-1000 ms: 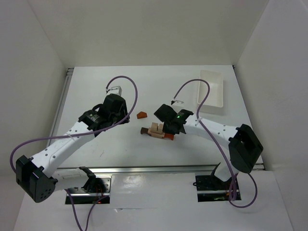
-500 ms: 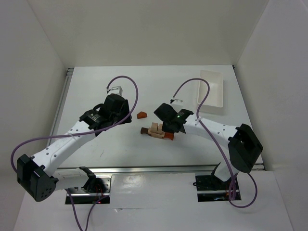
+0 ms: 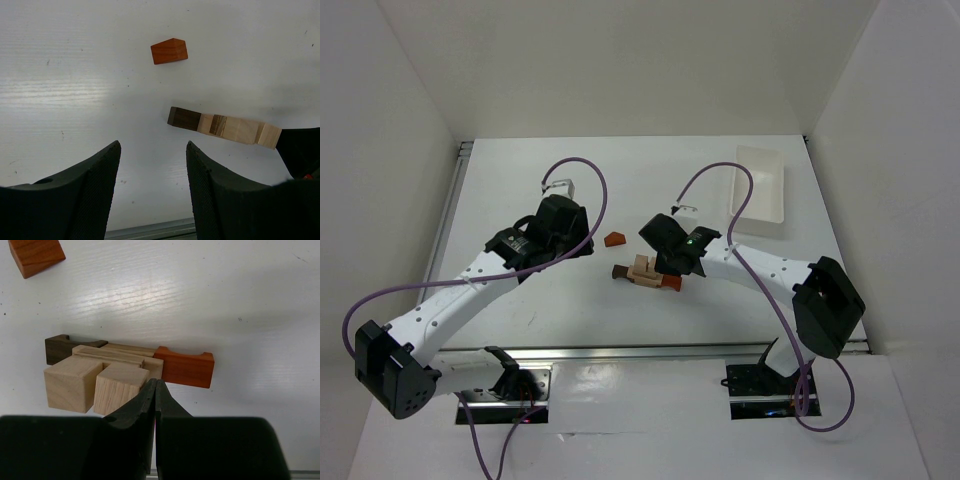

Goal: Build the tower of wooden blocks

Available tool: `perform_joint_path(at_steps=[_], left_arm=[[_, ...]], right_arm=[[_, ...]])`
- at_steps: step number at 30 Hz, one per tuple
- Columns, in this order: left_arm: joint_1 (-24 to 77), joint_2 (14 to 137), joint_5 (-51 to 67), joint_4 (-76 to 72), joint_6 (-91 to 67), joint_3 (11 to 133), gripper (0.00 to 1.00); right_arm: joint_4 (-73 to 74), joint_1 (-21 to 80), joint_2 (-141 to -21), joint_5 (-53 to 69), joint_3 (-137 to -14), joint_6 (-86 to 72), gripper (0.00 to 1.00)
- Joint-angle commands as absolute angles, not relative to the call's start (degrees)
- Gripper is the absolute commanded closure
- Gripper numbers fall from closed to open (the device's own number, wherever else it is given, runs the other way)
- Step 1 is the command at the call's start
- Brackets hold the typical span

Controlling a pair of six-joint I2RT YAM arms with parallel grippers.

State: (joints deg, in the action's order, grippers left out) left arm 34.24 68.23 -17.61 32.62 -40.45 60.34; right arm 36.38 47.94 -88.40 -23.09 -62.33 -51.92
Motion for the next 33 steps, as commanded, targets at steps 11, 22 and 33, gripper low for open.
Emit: perform_joint_path(at_steps=[11,22,33], left_arm=[[34.5,68.3,-17.1,31.8,-39.6,60.6,0.38],[34.5,68.3,-17.1,31.8,-39.0,60.6,0.38],[34.5,68.8,-17.1,31.8,-39.0,61.1,0.32]], right_arm=[[32.5,47.5,-88.5,-22.4,-64.1,-50.9,0.93],[33.7,47.5,-87.5,-21.3,-64.1,-51.5,0.93],[35.6,47.5,-87.5,-22.6,-64.7,-52.9,0.88]])
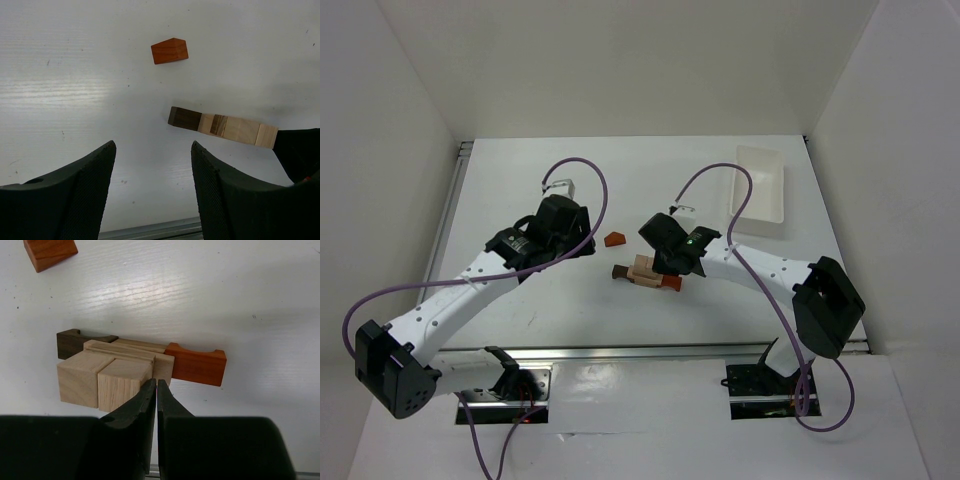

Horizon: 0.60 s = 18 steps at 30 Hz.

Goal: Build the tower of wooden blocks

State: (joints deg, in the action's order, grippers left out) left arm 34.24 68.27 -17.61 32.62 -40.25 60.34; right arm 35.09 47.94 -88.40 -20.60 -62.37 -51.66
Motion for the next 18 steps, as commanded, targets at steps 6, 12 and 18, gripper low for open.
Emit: perform_joint_path(at_steps=[6,12,18], left_arm=[[34.5,69.3,-17.1,32.3,-38.5,61.6,0.2],[34.5,71.7,-16.3,29.5,-31.8,62.7,0.04],[31.6,74.4,-9.2,15.4,-8.2,57.4,0.0]], right_arm=[[41.6,47.5,-83.1,-29.9,-65.3,-56.6,0.85],[46.1,47.5,-76.9,-35.8,-66.4,-55.6,0.67],[41.8,45.9,-72.1,-42.5,-65.7,-44.1,0.61]])
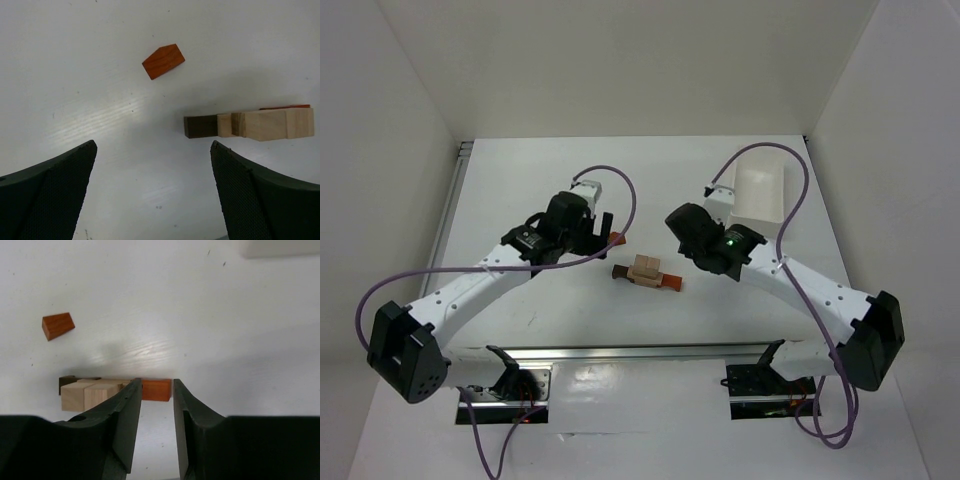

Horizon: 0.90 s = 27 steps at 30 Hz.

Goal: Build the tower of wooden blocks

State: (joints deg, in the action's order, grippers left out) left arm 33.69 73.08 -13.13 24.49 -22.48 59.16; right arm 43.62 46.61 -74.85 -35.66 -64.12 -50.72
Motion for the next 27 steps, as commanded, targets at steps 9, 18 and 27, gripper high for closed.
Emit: perform_joint_path(at_steps=[9,18,27], left_arm=[[19.1,86.4,19.8,12.5,5.6,65.3,0.0],[18.5,96.7,22.5,15.7,9.1,69.9,0.0],[18.0,99.7,26.2,17.0,14.4,71.0,0.03]], right_arm=[[24.4,45.9,-69.3,-43.1,-62.8,-25.6,0.36],[17.6,38.2,-81.6,-24.0,-70.9,-14.8,0.2],[15.3,17.8,-91.1,14.4,-75.3,-9.5,0.15]])
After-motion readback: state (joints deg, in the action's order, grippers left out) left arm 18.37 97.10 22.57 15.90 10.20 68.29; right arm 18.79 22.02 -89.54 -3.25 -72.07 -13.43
